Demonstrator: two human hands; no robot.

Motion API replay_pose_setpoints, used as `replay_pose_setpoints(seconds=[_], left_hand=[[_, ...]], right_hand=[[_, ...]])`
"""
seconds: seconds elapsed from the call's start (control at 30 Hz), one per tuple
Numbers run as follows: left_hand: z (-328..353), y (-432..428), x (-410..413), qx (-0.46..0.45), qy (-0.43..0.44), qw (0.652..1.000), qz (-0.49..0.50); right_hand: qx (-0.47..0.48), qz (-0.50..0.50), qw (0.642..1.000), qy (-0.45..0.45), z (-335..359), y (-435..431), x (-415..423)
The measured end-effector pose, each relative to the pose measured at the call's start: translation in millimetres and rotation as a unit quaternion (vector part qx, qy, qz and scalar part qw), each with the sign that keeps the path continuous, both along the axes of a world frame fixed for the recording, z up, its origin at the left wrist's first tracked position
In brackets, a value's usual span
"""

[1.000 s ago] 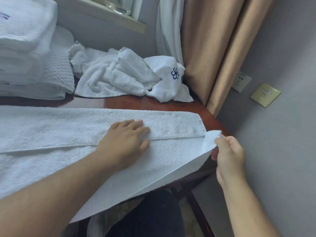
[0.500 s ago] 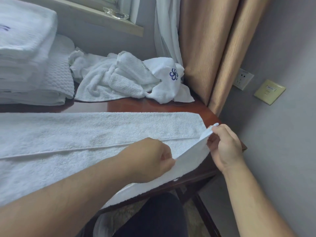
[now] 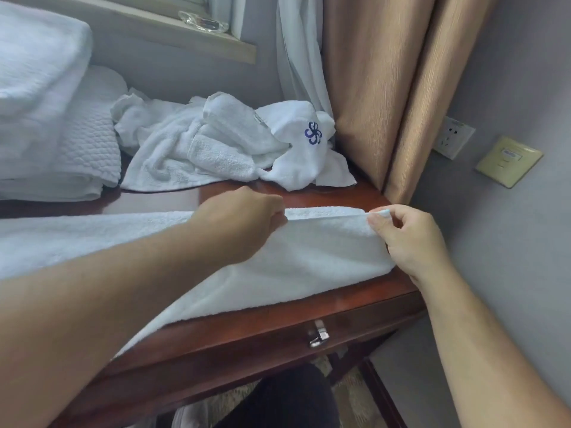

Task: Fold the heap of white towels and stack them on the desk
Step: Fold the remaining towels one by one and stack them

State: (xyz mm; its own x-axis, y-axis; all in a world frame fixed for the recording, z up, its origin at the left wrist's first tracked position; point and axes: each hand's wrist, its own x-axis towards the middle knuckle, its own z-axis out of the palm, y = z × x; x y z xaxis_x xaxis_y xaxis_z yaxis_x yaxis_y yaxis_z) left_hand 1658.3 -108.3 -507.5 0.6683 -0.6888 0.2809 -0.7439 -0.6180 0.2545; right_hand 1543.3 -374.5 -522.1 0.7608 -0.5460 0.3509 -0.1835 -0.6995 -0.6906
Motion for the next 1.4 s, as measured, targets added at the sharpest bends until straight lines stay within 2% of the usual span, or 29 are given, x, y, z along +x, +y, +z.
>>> replay_pose_setpoints(seconds=[0.17,0.27,0.47,0.6,0.7,0.8,0.87,0.93,0.97,1.07,1.13,1.27,1.4], left_hand=[[6.8,-14.0,40.6,0.075,-0.112,0.99,-0.043],[4.1,-24.8,60.4,0.121,-0.134,0.982,-0.061],[-18.5,-38.4,78.4,0.152,-0.172,0.97,-0.082],[-33.4,-37.2,80.0,0.144,-0.122,0.979,-0.074],[-37.8,-21.4,77.1,0.1,-0.065,0.991,-0.054],[-35.9,20.2,66.2,0.071,0.004,0.997,-0.026],[-29.3,60.0,59.2,0.047,0.07,0.996,0.008],[-19.8,102.3,57.5,0.0,0.149,0.987,0.053],[-15.5,124.9,57.9,-0.032,0.178,0.98,0.082],[-7.1,196.2,56.1,-0.111,0.182,0.965,0.155],[-6.6,243.6,47.1,-0.134,0.172,0.956,0.196],[-18.6,318.6,16.4,-0.165,0.17,0.938,0.251],[-40.0,351.8,-6.1,-0.168,0.17,0.943,0.232]], right_hand=[[-0.054,0.002,0.998,0.029,8.7,-8.3,33.9],[-0.074,0.0,0.996,0.049,5.5,-16.6,54.3],[-0.097,-0.037,0.983,0.15,-22.0,-31.4,73.8],[-0.128,-0.074,0.977,0.151,-32.4,-26.8,74.6],[-0.211,-0.132,0.959,0.137,-31.5,-12.5,67.8],[-0.295,-0.148,0.942,0.056,-25.0,17.4,62.7],[-0.253,-0.053,0.966,-0.017,-20.3,53.7,61.3],[-0.151,0.087,0.984,-0.029,-21.1,102.7,58.7],[-0.126,0.161,0.979,-0.024,-21.3,132.4,56.6],[-0.131,0.371,0.919,-0.005,-25.9,217.9,49.7],[-0.152,0.46,0.875,-0.004,-28.4,261.7,47.0],[-0.2,0.533,0.821,-0.053,-32.1,309.6,47.5],[-0.253,0.567,0.777,-0.102,-34.5,335.3,45.9]])
